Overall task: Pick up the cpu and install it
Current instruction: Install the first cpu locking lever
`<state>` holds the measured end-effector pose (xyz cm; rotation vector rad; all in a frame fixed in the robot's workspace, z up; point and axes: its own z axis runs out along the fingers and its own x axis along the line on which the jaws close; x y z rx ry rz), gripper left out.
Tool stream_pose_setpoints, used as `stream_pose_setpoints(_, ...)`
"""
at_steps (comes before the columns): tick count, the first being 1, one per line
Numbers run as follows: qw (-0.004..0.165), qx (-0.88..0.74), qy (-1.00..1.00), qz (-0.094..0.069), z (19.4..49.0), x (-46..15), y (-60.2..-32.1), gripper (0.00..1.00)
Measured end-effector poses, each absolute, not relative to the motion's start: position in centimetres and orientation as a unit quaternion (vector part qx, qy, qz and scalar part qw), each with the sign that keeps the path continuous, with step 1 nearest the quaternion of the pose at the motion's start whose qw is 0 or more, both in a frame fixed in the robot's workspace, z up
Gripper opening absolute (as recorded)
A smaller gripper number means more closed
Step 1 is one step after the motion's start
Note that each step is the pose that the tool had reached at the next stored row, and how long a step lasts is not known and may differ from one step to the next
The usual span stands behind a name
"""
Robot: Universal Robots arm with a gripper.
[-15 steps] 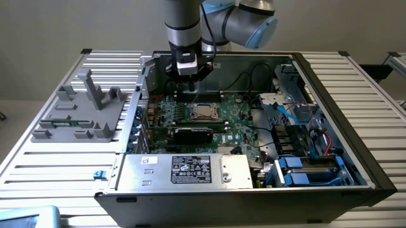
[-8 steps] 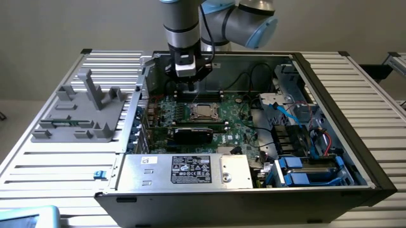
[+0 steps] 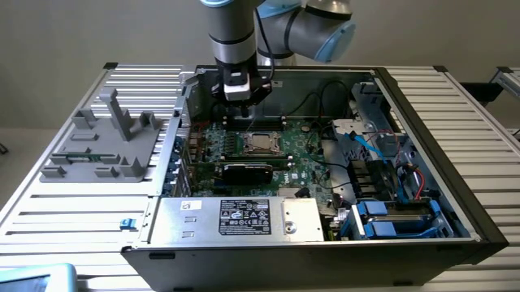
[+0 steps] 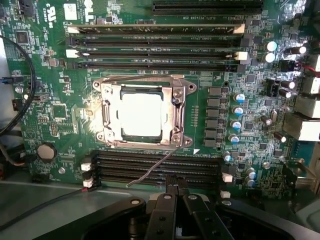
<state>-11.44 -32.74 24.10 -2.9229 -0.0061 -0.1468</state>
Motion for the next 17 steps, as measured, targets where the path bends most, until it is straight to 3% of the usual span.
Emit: stream_pose_setpoints(17, 0.105, -0.991, 0.064, -0.06, 22.0, -11.6, -32.7, 0.11)
